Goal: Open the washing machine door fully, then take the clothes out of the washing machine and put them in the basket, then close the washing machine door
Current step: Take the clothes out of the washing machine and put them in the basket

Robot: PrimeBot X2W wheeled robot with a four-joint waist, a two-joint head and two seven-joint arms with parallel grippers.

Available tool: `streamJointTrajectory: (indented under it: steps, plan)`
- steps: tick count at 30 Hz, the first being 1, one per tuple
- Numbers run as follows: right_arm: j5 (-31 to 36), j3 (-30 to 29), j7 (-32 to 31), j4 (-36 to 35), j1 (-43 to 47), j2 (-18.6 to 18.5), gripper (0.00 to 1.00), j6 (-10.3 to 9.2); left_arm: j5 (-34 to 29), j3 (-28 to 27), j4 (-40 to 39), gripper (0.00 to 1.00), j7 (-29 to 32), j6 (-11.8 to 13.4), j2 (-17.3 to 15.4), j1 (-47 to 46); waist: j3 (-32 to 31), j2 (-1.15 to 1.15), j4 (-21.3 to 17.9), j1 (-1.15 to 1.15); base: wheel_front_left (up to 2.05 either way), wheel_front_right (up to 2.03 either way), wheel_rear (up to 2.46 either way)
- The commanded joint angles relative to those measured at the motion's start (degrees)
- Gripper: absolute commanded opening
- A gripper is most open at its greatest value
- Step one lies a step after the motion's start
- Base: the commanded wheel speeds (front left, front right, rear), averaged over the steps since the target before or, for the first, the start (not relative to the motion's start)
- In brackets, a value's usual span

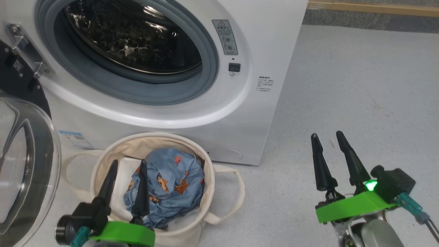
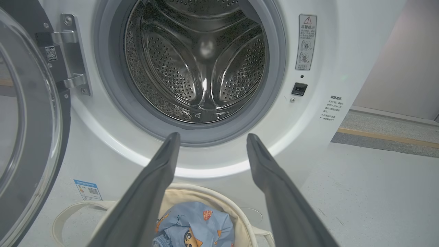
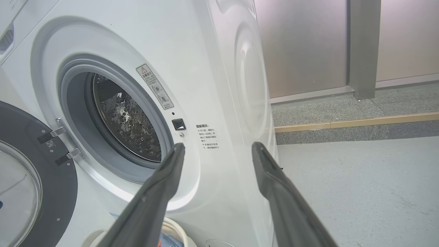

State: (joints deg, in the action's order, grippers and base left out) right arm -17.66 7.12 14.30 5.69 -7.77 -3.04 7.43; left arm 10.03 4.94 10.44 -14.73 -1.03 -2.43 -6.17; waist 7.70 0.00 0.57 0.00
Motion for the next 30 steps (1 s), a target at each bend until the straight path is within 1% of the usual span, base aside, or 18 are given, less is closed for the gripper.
streamJointTrajectory:
  steps: [1,18,30]
  plan:
    - [0.1,1.5,0.7,-2.0,0.0,0.2,1.00,0.06,0.1,-1.6,-1.7,1.00,-0.3,0.1,-0.5,-0.6,-0.4,0.00,-0.1,0.00,0.00,0.00,0.00]
    - [-0.8,1.2,0.7,-1.9,-0.3,0.2,1.00,0.06,0.4,-1.3,-0.9,1.00,-0.3,0.7,-0.4,-0.8,-0.7,0.00,-1.9,0.00,0.00,0.00,0.00]
    - [-0.8,1.3,0.7,-1.2,-0.2,0.2,1.00,0.06,-0.6,-0.8,0.0,1.00,-0.3,1.1,-0.4,-0.9,-1.3,0.00,-2.3,0.00,0.00,0.00,0.00]
